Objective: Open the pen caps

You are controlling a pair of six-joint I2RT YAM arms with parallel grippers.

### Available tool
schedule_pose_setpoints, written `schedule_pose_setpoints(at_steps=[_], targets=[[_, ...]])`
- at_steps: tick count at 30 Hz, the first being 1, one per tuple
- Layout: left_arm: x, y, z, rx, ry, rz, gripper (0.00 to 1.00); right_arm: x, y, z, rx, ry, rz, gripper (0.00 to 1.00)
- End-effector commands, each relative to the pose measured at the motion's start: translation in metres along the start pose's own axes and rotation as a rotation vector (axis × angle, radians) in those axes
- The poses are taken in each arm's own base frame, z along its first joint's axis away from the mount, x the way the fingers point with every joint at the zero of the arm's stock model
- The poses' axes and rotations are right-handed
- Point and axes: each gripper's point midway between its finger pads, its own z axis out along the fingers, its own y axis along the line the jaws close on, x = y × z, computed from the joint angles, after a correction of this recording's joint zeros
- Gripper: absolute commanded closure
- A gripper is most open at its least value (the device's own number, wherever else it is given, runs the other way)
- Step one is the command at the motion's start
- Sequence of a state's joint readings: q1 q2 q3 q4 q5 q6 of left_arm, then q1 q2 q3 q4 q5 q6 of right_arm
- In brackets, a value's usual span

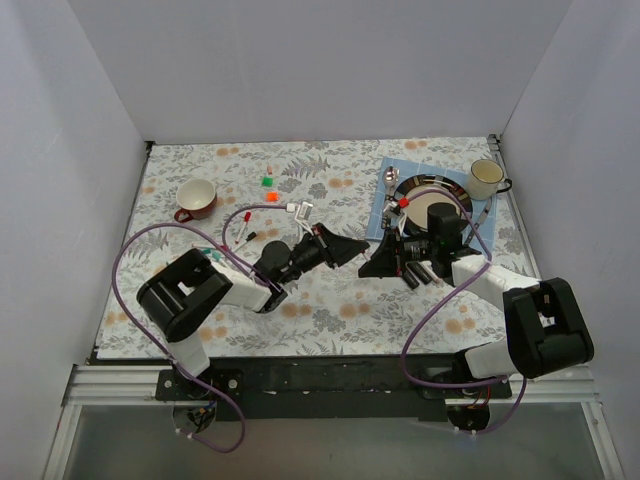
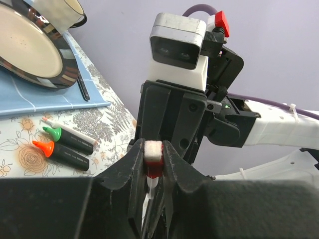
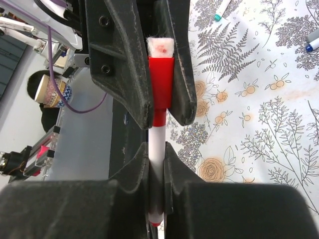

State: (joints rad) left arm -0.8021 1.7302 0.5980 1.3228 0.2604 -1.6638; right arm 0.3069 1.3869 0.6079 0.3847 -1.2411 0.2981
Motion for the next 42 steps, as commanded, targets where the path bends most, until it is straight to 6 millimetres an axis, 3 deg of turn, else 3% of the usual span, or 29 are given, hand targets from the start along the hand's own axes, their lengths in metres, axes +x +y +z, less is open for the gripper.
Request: schedule_pose_setpoints(at_steps=[1, 2, 3, 9, 13, 17, 19, 20, 25, 29, 30, 32, 34, 35, 36, 37, 42], targets=[[-0.053, -0.025, -0.001, 0.06, -0.128, 0.061, 1.0, -0.006, 0.003, -0.001, -0.016, 0.0, -0.038, 0.99], [-0.059, -0.023, -0.002, 0.061, -0.119, 0.082, 1.0, -0.005, 0.003, -0.001, -0.018, 0.0, -0.035, 0.99], [-0.078, -0.006, -0.006, 0.004, -0.134, 0.096, 1.0, -0.005, 0.004, -0.001, -0.023, 0.003, -0.031, 0.99], [-0.159, 0.021, -0.03, -0.083, -0.243, 0.161, 1.0, -0.004, 0.004, -0.001, -0.029, 0.006, -0.023, 0.99], [-0.189, 0.02, -0.039, -0.095, -0.32, 0.156, 1.0, -0.004, 0.004, -0.001, -0.029, 0.006, -0.02, 0.99], [-0.204, 0.018, -0.042, -0.098, -0.365, 0.154, 1.0, -0.003, 0.002, 0.0, -0.027, 0.01, -0.019, 0.99], [-0.213, 0.029, -0.048, -0.141, -0.382, 0.13, 1.0, -0.004, -0.001, 0.0, -0.01, 0.011, -0.015, 0.99], [-0.216, 0.038, -0.052, -0.174, -0.387, 0.119, 1.0, -0.005, -0.003, 0.0, -0.002, 0.012, -0.045, 0.99], [-0.229, 0.132, -0.088, -0.49, -0.363, -0.045, 1.0, -0.011, -0.015, -0.003, 0.088, 0.013, -0.089, 0.99], [-0.238, 0.185, -0.107, -0.689, -0.326, -0.103, 1.0, -0.013, -0.021, -0.007, 0.138, 0.019, -0.109, 0.99], [-0.231, 0.205, -0.119, -0.788, -0.289, -0.136, 1.0, -0.014, -0.021, -0.007, 0.146, 0.019, -0.115, 0.99], [-0.24, 0.225, -0.117, -0.842, -0.269, -0.14, 0.98, -0.016, -0.021, -0.008, 0.153, 0.016, -0.133, 0.99], [-0.231, 0.252, -0.127, -0.943, -0.223, -0.164, 0.97, -0.016, -0.022, -0.009, 0.161, 0.018, -0.133, 0.99], [-0.241, 0.253, -0.123, -0.949, -0.226, -0.141, 0.94, -0.016, -0.022, -0.009, 0.161, 0.019, -0.132, 0.99], [-0.234, 0.265, -0.127, -0.988, -0.198, -0.146, 0.92, -0.017, -0.022, -0.009, 0.164, 0.019, -0.132, 0.99], [-0.245, 0.268, -0.125, -1.002, -0.215, -0.122, 0.89, -0.016, -0.023, -0.009, 0.166, 0.02, -0.134, 0.99], [-0.245, 0.297, -0.13, -1.095, -0.165, -0.096, 0.81, -0.018, -0.025, -0.011, 0.182, 0.019, -0.136, 0.99]])
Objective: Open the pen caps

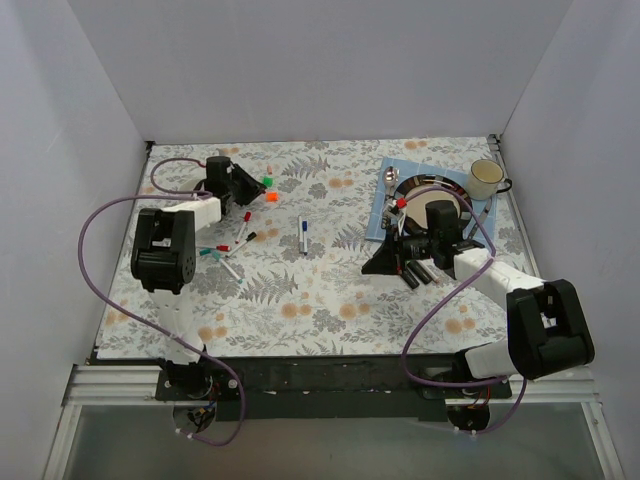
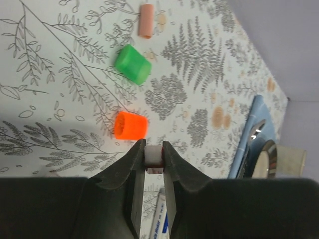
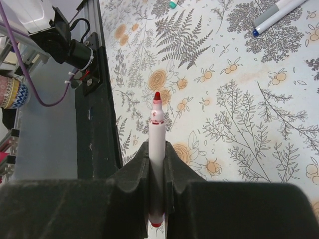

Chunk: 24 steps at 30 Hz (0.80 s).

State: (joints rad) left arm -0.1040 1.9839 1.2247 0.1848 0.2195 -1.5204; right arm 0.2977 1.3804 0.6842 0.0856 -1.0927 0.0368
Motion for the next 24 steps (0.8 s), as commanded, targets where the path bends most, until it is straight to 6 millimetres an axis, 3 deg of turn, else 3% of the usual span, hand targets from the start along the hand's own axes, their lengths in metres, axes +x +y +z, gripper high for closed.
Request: schedule_pose_setpoints(at_steps=[1, 8, 14, 17, 19, 20, 22, 23, 24], targets=[[-0.009, 0.016, 0.008, -0.115, 0.009, 0.08, 0.8, -0.021, 0.001, -0.005, 0.021, -0.026, -0.076, 0.99], [-0.01, 0.028, 0.029, -0.169, 0.037, 0.103, 0.69, -0.021, -0.001, -0.006, 0.031, -0.025, -0.063, 0.99], [-0.025, 0.015, 0.032, -0.157, 0.01, 0.125, 0.62, -0.021, -0.005, -0.008, 0.045, -0.023, -0.084, 0.99], [-0.042, -0.005, 0.019, -0.13, -0.034, 0.157, 0.6, -0.023, -0.016, -0.01, 0.104, -0.019, -0.099, 0.99], [-0.047, -0.019, 0.01, -0.097, -0.045, 0.182, 0.57, -0.019, -0.035, -0.014, 0.218, 0.008, -0.085, 0.99], [-0.055, -0.033, -0.003, -0.063, -0.067, 0.195, 0.54, -0.024, -0.044, -0.017, 0.267, 0.018, -0.126, 0.99], [-0.055, -0.051, -0.018, -0.001, -0.069, 0.223, 0.5, -0.015, -0.07, -0.026, 0.402, 0.071, -0.116, 0.99], [-0.05, -0.049, -0.024, 0.014, -0.067, 0.231, 0.48, -0.01, -0.078, -0.029, 0.431, 0.106, -0.137, 0.99], [-0.055, -0.066, -0.044, 0.057, -0.089, 0.242, 0.43, -0.009, -0.092, -0.034, 0.494, 0.139, -0.132, 0.99]])
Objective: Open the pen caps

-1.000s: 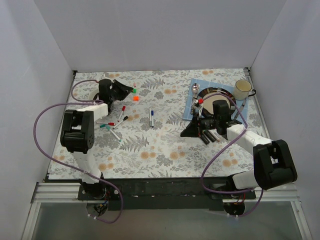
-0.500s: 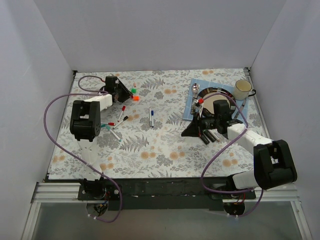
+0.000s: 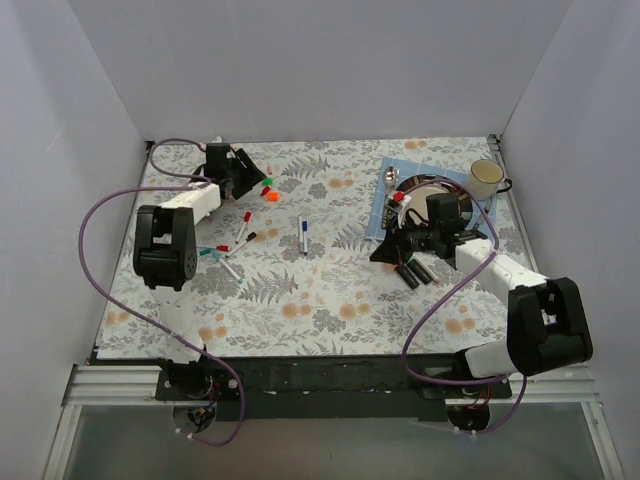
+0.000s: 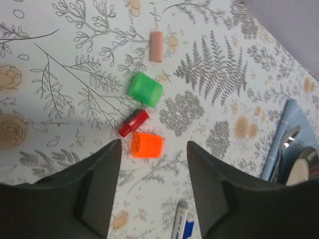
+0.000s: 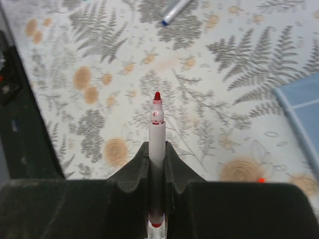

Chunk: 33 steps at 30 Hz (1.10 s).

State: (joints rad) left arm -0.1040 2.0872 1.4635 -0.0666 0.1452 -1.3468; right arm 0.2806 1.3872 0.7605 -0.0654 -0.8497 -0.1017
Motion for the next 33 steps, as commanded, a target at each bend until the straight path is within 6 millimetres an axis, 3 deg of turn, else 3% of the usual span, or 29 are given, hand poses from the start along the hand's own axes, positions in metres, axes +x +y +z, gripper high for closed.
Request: schedule_pose_setpoints(at_steps=[1, 5, 6, 7, 10, 14, 20, 28, 33], targets=[[-0.05, -0.072, -0.087, 0.219, -0.165, 0.098, 0.41, 0.012, -0.055, -0.011, 0.262, 0.151, -0.054, 0.99], [-0.04, -0.096, -0.145, 0.386, -0.217, 0.12, 0.28, 0.023, -0.076, -0.019, 0.362, 0.258, -0.078, 0.99], [-0.025, -0.087, -0.15, 0.388, -0.192, 0.109, 0.26, 0.027, -0.083, -0.024, 0.402, 0.285, -0.096, 0.99], [-0.029, -0.098, -0.174, 0.432, -0.229, 0.117, 0.21, 0.027, -0.087, -0.027, 0.424, 0.294, -0.106, 0.99], [-0.013, -0.097, -0.205, 0.479, -0.237, 0.12, 0.04, 0.033, -0.099, -0.039, 0.513, 0.339, -0.137, 0.99], [0.014, -0.086, -0.229, 0.498, -0.201, 0.118, 0.02, 0.043, -0.109, -0.052, 0.582, 0.397, -0.149, 0.95], [0.05, -0.062, -0.248, 0.488, -0.163, 0.135, 0.02, 0.057, -0.107, -0.062, 0.613, 0.428, -0.164, 0.82], [0.082, -0.04, -0.243, 0.453, -0.073, 0.099, 0.02, 0.067, -0.11, -0.068, 0.631, 0.452, -0.155, 0.81], [0.087, -0.044, -0.244, 0.482, -0.04, 0.098, 0.02, 0.072, -0.11, -0.066, 0.616, 0.472, -0.144, 0.79]])
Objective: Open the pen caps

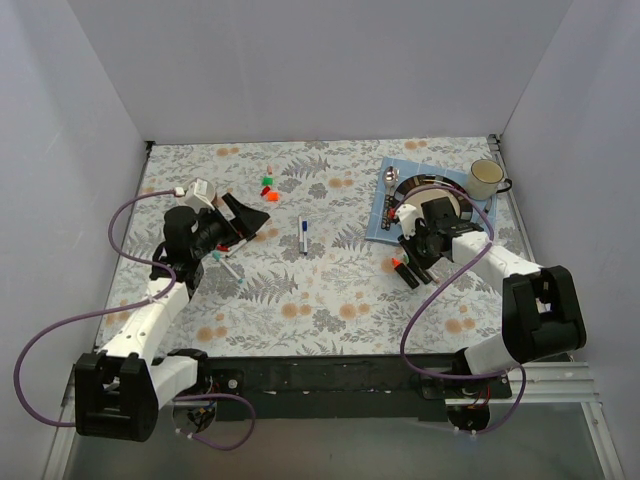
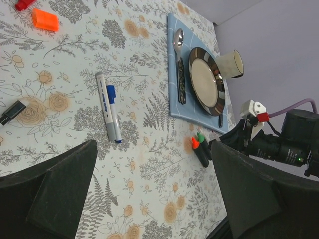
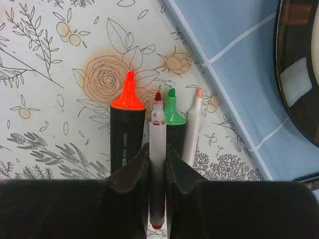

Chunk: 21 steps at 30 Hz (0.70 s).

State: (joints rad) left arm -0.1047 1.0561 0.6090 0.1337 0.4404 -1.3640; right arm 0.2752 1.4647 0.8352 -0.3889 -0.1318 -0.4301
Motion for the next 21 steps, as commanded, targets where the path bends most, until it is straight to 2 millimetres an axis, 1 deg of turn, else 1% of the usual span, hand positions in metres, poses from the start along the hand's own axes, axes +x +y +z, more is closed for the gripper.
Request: schedule_pose_setpoints(at_steps=[1, 3, 7, 11, 15, 18, 19, 20, 21], targets=[[0.01, -0.003, -0.004, 0.027, 0.043, -0.006, 0.02, 0.003, -0.001, -0.001, 0.001, 0.013, -0.014, 0.79], [0.011, -0.004, -0.004, 0.034, 0.049, -0.005, 0.02, 0.004, -0.001, -0.001, -0.003, 0.015, -0.015, 0.78], [0.019, -0.003, -0.003, 0.042, 0.084, -0.014, 0.02, 0.004, 0.001, -0.001, -0.012, 0.012, -0.014, 0.74], [0.027, -0.001, -0.001, 0.044, 0.111, -0.019, 0.02, 0.003, 0.002, -0.001, -0.015, 0.013, -0.017, 0.72], [0.033, -0.003, 0.002, 0.048, 0.131, -0.007, 0.02, 0.004, 0.002, -0.001, -0.016, 0.015, -0.015, 0.72], [0.046, -0.001, 0.009, 0.026, 0.165, 0.006, 0.02, 0.002, 0.002, -0.002, -0.013, 0.009, -0.018, 0.72], [0.055, -0.001, 0.013, 0.007, 0.182, 0.021, 0.02, 0.0, 0.001, -0.003, -0.01, 0.003, -0.018, 0.72], [0.056, -0.004, 0.016, -0.001, 0.188, 0.035, 0.02, -0.001, 0.0, -0.005, -0.007, -0.004, -0.019, 0.72], [0.064, 0.0, 0.02, -0.026, 0.208, 0.042, 0.02, -0.003, 0.0, -0.007, -0.003, -0.01, -0.021, 0.72]])
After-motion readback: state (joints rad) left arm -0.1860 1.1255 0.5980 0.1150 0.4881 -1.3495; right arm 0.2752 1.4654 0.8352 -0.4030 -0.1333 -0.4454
